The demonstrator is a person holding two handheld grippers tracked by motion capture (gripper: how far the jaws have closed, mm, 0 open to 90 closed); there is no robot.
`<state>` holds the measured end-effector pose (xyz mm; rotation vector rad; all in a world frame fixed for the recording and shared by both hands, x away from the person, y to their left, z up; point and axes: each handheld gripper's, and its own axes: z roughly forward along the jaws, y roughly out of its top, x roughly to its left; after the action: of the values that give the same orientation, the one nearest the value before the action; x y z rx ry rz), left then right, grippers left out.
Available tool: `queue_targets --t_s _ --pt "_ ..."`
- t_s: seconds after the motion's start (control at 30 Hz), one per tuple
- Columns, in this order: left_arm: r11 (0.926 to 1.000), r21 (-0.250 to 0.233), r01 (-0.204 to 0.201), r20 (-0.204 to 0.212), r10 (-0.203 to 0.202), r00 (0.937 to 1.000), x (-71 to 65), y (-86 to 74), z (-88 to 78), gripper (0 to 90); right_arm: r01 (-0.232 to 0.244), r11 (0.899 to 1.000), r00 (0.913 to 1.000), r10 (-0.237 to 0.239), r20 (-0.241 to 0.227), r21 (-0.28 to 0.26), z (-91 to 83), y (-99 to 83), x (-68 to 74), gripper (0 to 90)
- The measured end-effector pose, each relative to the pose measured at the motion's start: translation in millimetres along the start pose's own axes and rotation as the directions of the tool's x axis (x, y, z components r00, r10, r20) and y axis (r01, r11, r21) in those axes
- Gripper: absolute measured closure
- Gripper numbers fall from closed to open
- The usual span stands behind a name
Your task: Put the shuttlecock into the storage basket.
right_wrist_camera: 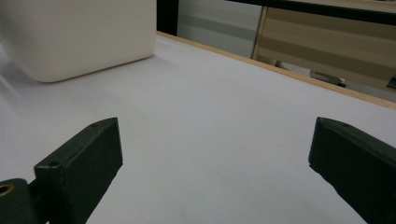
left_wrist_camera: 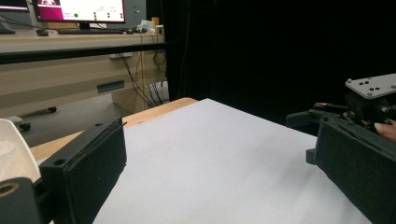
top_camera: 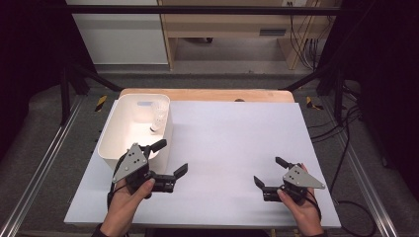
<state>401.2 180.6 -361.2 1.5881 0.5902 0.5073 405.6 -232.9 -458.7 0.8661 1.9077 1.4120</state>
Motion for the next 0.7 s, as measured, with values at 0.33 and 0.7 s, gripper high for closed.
queue_targets --t_s 0.33,0.7 --pt "0.9988 -0.042 -0.025 -0.042 0.023 0.9988 1.0 3.8 -24.7 2.1 0.004 1.0 1.0 -0.004 0.003 -0.004 -3.5 1.9 -1.2 3.0" --pt "0.997 -0.074 -0.025 -0.103 0.017 0.9946 4.0 -5.7 -54.8 1.7 0.007 1.0 1.0 -0.007 0.005 -0.008 -4.3 2.6 -0.6 3.1"
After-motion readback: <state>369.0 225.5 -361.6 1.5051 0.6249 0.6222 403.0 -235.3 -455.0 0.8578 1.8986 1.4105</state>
